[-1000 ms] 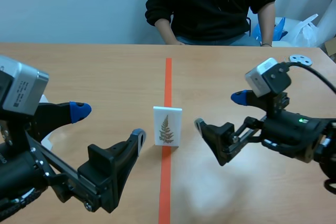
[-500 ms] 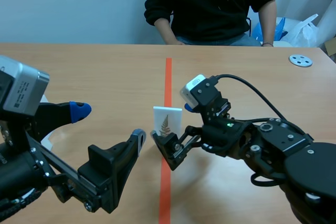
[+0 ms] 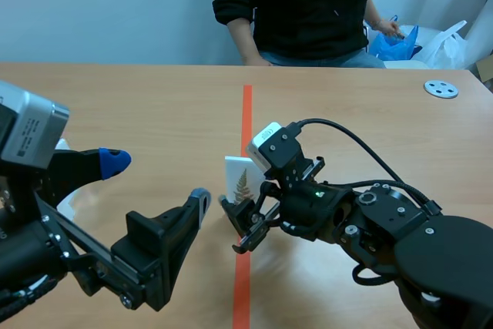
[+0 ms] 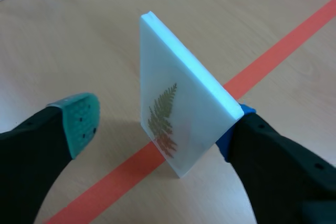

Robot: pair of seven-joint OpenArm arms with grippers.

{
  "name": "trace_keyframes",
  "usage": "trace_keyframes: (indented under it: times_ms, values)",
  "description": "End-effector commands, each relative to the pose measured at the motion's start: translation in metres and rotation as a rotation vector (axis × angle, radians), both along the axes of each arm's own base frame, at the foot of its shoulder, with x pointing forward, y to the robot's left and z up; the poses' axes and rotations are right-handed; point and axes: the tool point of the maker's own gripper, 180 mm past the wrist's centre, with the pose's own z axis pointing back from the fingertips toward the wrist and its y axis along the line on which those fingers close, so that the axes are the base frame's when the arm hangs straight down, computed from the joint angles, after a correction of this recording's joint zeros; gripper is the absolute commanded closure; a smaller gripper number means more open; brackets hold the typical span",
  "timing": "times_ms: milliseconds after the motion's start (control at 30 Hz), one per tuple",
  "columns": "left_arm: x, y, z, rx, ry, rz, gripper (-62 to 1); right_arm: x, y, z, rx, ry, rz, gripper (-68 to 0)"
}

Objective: Sort the leaf by its shape. The table is split by an orange tape line. A compound leaf with several leaflets goes to the left side, a simple leaf with one blade goes to the right side. Return to the home posture when a red brick is placed on the table.

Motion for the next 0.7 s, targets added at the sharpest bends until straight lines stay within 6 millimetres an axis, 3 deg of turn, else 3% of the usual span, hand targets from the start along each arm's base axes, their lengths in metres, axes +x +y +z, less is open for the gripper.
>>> trace_keyframes:
  times_ms: [0, 467, 667]
  values:
    - [0.0036, 0.0045, 0.0060, -0.010, -0.025, 0.019, -62.3, 0.0099, -0.0017, 0.0155, 0.022, -0.044, -0.007, -36.9]
    - [0.0064, 0.0116, 0.0069, 0.003, -0.033, 0.036, -62.3, 0.0124, -0.0056, 0.0191, 0.033, -0.072, -0.029, -11.3]
    - [0.0064, 0.0117, 0.0068, 0.004, -0.033, 0.036, -62.3, 0.0127, -0.0056, 0.0219, 0.045, -0.084, -0.027, -4.2]
